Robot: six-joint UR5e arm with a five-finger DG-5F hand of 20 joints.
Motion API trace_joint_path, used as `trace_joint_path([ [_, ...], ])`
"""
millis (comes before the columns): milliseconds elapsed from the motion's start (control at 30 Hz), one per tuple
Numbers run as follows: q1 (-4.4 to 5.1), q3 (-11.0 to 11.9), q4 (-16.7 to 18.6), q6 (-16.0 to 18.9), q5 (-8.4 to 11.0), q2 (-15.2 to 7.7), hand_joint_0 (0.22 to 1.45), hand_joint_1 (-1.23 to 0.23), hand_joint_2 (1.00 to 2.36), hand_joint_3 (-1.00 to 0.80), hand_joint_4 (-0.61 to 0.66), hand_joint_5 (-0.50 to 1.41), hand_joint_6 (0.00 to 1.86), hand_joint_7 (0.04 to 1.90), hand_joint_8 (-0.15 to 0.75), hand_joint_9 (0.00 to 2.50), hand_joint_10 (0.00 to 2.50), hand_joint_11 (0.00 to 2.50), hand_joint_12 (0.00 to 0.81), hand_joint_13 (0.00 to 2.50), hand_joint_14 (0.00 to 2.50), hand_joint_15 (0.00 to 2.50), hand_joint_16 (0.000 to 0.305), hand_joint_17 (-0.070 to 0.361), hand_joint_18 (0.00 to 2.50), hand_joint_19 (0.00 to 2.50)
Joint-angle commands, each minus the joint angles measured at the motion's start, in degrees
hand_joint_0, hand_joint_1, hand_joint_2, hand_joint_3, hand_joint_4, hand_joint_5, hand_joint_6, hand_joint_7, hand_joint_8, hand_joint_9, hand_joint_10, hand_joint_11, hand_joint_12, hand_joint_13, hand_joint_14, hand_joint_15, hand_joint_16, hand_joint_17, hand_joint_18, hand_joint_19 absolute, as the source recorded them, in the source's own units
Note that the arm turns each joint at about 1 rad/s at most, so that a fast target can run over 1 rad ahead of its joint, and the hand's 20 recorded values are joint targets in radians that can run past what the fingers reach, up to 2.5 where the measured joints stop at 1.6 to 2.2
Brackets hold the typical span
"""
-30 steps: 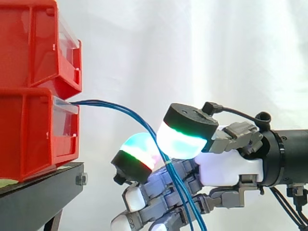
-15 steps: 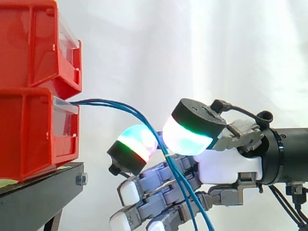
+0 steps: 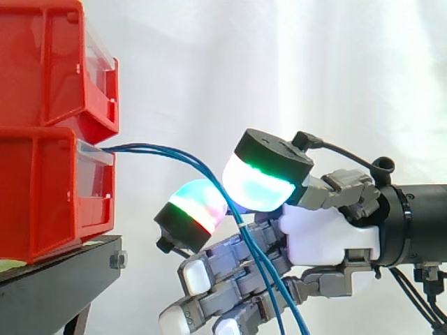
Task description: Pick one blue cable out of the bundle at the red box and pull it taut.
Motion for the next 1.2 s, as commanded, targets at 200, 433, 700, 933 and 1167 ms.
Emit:
trace_joint_path([
  [200,-0.13,0.0,-3.1,-0.1,-0.79,0.0,0.59,-0.76,1.00,-0.50,-0.05,-0.20,0.79,1.01,0.291,0.78,0.01,0.66,0.393,0.64,0.01,0.27,0.052,0.117,0.71,0.44],
  [433,-0.13,0.0,-3.3,-0.4,-1.85,0.0,0.55,-0.75,1.00,-0.50,0.00,-0.20,0.79,0.99,0.304,0.79,0.02,0.67,0.402,0.66,0.01,0.28,0.053,0.120,0.72,0.44],
  [700,-0.04,-0.1,-3.3,-2.2,-1.85,0.0,0.54,-0.74,1.00,-0.50,0.10,-0.19,0.79,1.01,0.333,0.81,0.01,0.68,0.413,0.67,0.01,0.28,0.055,0.124,0.74,0.44],
  [933,0.05,-0.2,-3.2,-2.5,-1.85,0.0,0.55,-0.74,1.00,-0.50,0.11,-0.18,0.78,1.02,0.337,0.82,0.02,0.68,0.410,0.68,0.01,0.28,0.055,0.123,0.75,0.44],
  [1167,0.05,-0.1,-3.2,-2.5,-1.85,0.0,0.62,-0.76,1.01,-0.39,0.10,-0.18,0.81,1.04,0.335,0.83,0.01,0.68,0.401,0.69,0.01,0.29,0.053,0.120,0.76,0.44],
])
